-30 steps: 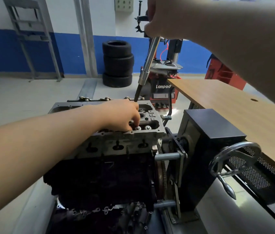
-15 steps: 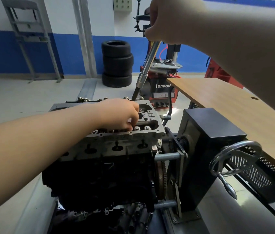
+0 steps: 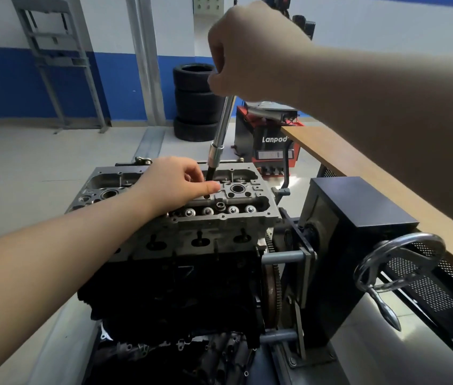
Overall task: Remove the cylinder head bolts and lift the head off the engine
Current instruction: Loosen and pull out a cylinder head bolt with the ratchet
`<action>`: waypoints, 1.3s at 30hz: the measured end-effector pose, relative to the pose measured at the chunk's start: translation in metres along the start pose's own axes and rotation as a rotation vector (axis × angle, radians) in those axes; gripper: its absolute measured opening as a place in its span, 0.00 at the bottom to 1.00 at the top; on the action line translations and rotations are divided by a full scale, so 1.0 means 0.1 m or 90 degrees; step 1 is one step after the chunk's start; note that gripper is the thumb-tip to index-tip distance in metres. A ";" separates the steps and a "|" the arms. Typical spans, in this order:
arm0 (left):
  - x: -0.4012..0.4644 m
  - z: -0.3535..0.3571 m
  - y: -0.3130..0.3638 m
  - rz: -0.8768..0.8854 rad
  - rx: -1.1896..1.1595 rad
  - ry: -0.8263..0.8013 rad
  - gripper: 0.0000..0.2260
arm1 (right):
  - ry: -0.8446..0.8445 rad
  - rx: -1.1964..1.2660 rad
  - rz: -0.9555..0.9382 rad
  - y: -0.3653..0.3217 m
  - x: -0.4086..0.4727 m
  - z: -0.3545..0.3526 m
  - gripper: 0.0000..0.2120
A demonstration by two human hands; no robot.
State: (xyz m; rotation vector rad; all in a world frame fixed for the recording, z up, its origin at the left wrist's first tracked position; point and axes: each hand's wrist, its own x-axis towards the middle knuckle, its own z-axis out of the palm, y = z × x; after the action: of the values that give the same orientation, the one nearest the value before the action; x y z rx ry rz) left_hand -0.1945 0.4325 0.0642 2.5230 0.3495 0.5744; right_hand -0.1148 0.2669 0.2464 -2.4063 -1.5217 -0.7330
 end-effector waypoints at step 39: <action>-0.02 0.09 0.29 0.039 -0.432 -0.049 0.14 | 0.014 -0.085 -0.052 -0.04 0.10 0.21 0.04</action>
State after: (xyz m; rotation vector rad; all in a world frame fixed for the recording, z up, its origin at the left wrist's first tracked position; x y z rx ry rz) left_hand -0.1882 0.4038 0.0724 1.8957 0.0309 0.5100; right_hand -0.1080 0.2854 0.2328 -2.4335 -1.6191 -0.9026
